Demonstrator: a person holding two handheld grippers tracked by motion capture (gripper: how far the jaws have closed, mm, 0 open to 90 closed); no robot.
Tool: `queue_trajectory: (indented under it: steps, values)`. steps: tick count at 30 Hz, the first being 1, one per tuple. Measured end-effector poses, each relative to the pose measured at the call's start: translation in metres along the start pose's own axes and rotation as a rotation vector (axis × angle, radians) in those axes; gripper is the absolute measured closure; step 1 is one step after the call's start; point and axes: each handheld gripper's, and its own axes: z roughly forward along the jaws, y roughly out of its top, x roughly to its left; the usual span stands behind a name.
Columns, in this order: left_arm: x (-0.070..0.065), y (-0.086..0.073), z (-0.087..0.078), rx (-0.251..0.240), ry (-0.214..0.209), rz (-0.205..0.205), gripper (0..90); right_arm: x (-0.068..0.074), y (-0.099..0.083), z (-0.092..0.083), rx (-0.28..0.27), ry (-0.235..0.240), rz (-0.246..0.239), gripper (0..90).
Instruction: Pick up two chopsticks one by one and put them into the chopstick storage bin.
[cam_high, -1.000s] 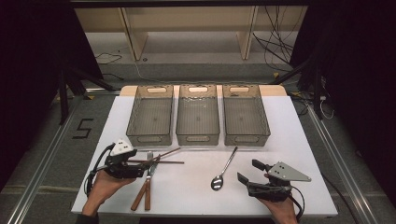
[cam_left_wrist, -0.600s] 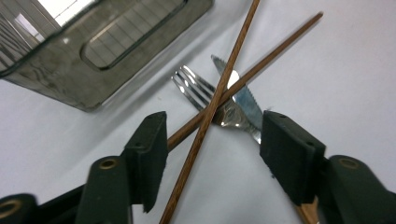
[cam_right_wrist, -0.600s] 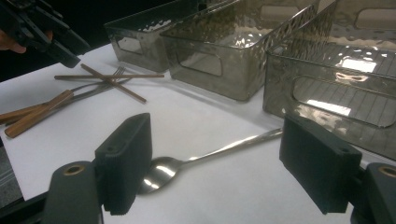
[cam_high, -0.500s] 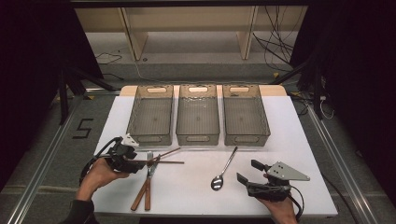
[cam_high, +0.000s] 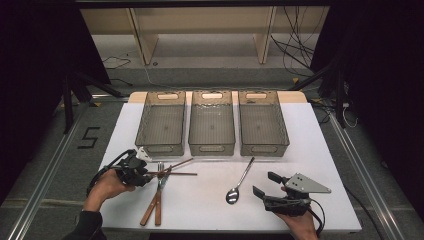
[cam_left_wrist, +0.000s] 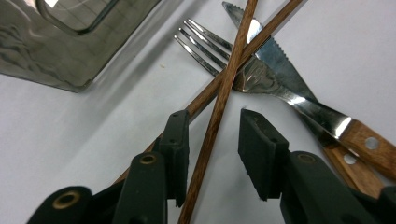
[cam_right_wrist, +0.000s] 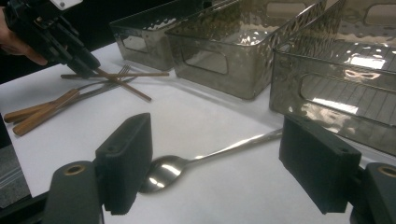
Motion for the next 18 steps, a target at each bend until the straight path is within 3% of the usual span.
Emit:
queue_trajectory:
  steps: [6,9,18]
  values:
    - [0.0007,-0.0017,0.0042,0.011,-0.003,0.014,65.7,0.0003,0.0001,-0.0001,0.002,0.005,0.002,26.6]
    - [0.0012,-0.002,0.0071,0.033,-0.014,0.043,68.0,0.0004,0.0001,0.0001,0.005,0.007,0.001,26.6]
    - [0.0011,-0.0026,0.008,0.029,-0.048,0.11,78.5,-0.0004,-0.0003,0.0007,0.011,0.005,0.008,26.9]
